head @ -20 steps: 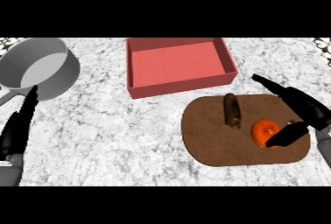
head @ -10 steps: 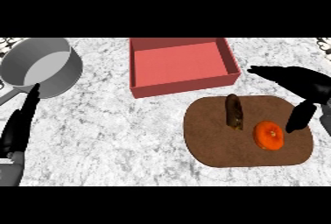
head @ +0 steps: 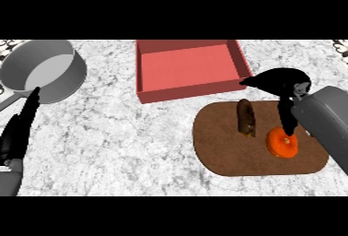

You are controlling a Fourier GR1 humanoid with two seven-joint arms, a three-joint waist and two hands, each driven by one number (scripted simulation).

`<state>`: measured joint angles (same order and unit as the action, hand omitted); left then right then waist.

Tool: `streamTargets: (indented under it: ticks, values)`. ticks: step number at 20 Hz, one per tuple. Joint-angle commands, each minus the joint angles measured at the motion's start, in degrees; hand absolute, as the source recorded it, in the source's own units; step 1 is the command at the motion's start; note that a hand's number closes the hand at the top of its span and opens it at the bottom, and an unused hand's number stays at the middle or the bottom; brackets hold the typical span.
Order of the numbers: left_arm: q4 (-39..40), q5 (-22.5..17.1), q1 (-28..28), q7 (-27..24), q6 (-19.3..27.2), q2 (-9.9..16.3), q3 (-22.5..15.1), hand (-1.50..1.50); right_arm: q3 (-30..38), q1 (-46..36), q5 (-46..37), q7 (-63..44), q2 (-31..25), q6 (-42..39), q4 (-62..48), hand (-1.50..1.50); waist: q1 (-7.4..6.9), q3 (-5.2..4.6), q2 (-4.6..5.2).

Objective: Pick the sweet potato from the cutting board and place it in the cardboard box

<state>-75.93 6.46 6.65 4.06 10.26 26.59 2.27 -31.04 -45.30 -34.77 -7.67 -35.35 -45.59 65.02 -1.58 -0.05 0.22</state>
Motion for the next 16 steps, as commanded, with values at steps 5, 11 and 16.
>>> streamTargets:
  ticks: [5,11,16]
  values:
    - [-4.3,1.1,-1.8,3.2,-0.4,-0.2,1.2,0.0,-1.7,-4.4,-8.0,-3.1,8.5,-3.4,-8.7,-1.5,0.64,0.07,-0.16]
    - [2.1,1.5,-1.5,-2.7,-0.9,-2.1,3.6,0.0,-1.3,-2.0,-13.5,2.8,8.6,-1.5,-11.5,-1.5,1.11,0.04,-0.13]
    - [5.6,2.5,3.0,-2.5,-2.3,-2.5,4.2,0.0,1.1,-3.1,-16.7,3.2,13.0,-0.9,-15.8,-1.5,1.23,0.04,-0.1]
